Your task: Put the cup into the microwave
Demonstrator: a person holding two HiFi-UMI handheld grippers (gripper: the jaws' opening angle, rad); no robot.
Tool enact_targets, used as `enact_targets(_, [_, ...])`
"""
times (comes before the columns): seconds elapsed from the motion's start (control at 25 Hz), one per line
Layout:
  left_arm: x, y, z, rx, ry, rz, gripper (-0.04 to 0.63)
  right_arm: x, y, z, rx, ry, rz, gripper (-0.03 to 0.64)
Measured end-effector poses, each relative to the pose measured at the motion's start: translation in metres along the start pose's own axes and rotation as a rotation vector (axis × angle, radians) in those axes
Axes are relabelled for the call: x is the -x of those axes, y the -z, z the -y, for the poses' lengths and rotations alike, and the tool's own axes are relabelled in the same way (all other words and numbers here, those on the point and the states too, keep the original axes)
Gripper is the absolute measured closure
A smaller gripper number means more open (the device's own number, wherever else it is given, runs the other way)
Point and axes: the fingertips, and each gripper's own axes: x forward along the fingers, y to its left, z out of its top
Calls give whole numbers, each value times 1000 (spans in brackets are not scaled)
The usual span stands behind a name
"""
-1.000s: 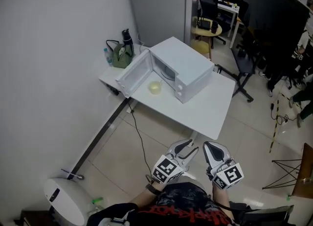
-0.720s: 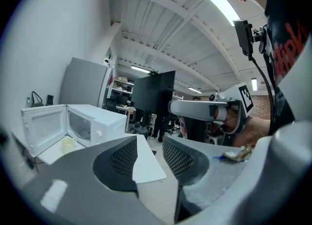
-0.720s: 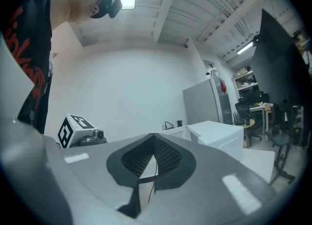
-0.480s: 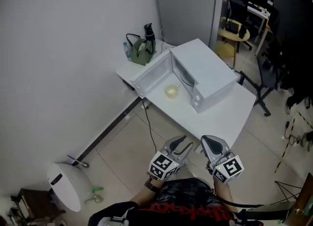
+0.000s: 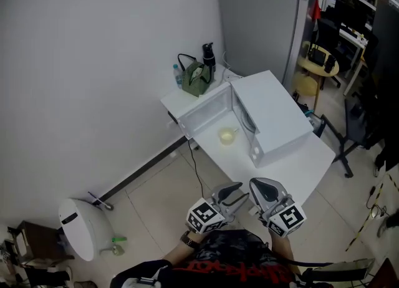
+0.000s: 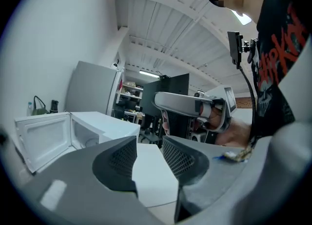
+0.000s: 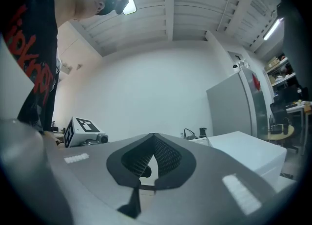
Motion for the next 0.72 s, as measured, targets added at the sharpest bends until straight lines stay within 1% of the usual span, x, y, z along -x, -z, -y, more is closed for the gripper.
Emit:
enact_targets(0.12, [-1,7,-13,58,-12,-15,433,-7,2,7,-11,-37,11,617])
enact_targets(0.2, [-1,10,-20,43,-19,-32,437,-11,5,16,-25,-39,14,617])
enact_targets(0.24, [-1,8,-23,21,-21,-28,554,-14,8,22,-33,-36,13,617])
enact_targets(0.28, [-1,4,-26,2,-25,-14,591,-17,12,27,-44,-32,9,617])
enact_targets(0.4, [-2,-7,-36,-14,-28,26,591,-26,21,42,-78,-18,-8,617])
enact_targets(0.56, [-7,-6,-60,-12,-29,16,591,-43,26,55,-89,-14,-10,617])
enact_targets(0.64, [-11,-2,-77,-13,-36,-3,592,-53,32,66,-105,8,-17,617])
enact_targets(0.72, [-12,-2,-93,-18,-21,-10,592,-64,38,78,-115,44,-27,617])
